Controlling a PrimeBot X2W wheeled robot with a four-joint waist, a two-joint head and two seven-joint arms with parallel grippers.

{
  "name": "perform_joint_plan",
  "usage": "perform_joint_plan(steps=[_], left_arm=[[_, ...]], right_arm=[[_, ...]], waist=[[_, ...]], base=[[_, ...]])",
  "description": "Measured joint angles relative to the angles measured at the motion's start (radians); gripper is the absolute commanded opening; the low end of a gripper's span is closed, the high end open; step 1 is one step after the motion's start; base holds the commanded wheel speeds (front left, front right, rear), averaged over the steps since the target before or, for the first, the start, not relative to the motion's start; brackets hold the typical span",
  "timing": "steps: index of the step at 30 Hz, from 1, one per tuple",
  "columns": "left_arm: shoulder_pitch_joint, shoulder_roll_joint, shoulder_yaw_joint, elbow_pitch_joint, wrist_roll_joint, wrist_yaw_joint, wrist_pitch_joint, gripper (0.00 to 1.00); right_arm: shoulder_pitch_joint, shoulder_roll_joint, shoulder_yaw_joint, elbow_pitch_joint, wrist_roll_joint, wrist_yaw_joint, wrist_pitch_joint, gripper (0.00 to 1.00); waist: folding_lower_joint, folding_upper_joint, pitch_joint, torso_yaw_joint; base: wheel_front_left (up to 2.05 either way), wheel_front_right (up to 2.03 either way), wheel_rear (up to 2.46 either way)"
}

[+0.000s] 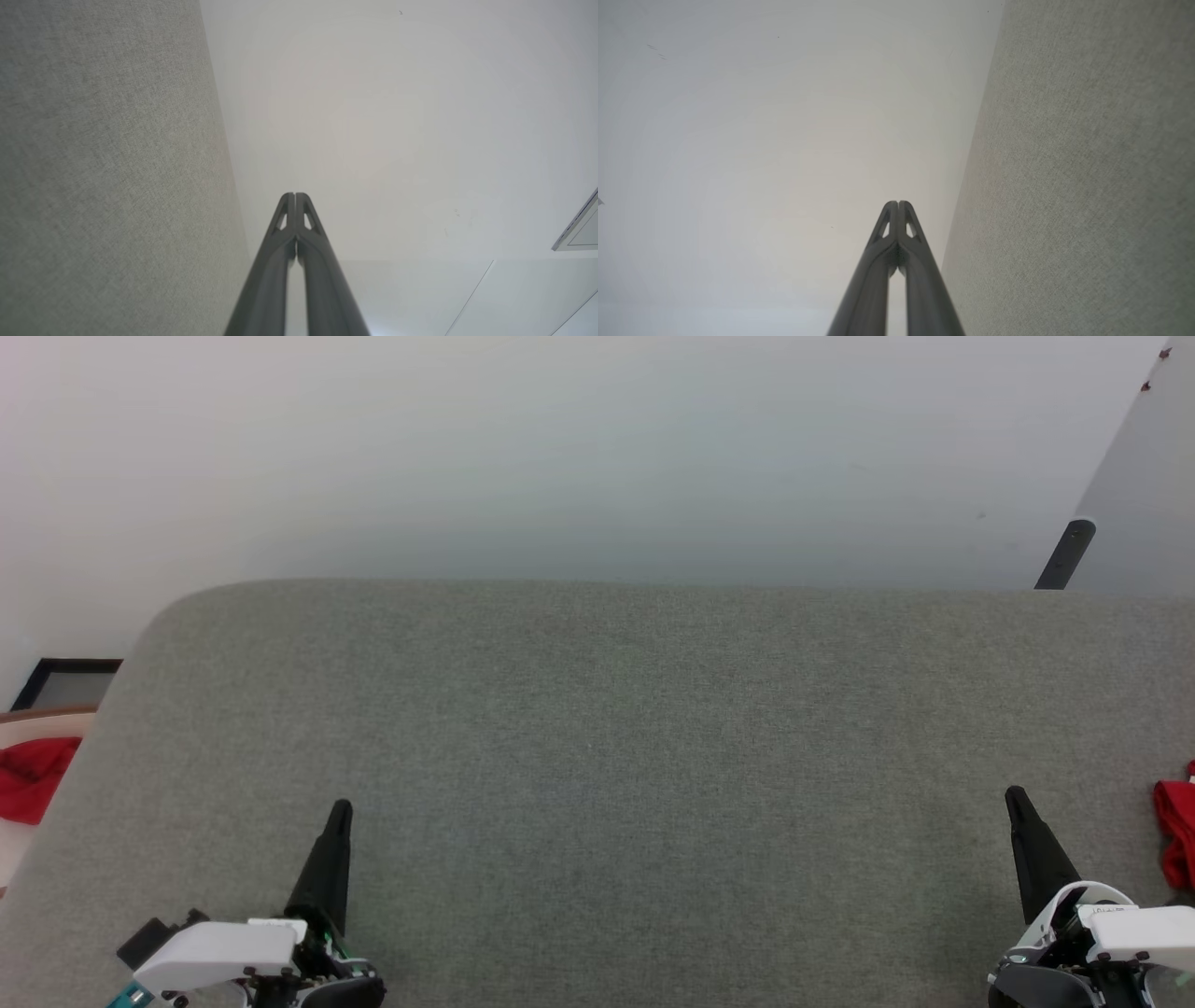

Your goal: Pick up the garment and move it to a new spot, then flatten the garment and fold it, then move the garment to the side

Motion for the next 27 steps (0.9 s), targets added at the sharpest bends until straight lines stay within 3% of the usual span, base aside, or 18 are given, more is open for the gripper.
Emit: perform_joint_plan(steps=[27], left_arm=[[0.0, -0.001, 0.002, 0.0, 0.0, 0.0, 0.003, 0.0]], right_arm=[[0.0, 0.0, -0.001, 0.0, 0.0, 0.0, 0.001, 0.0]], waist=[[0.0, 0.0, 0.0, 0.0]], base=[[0.0, 0.0, 0.0]])
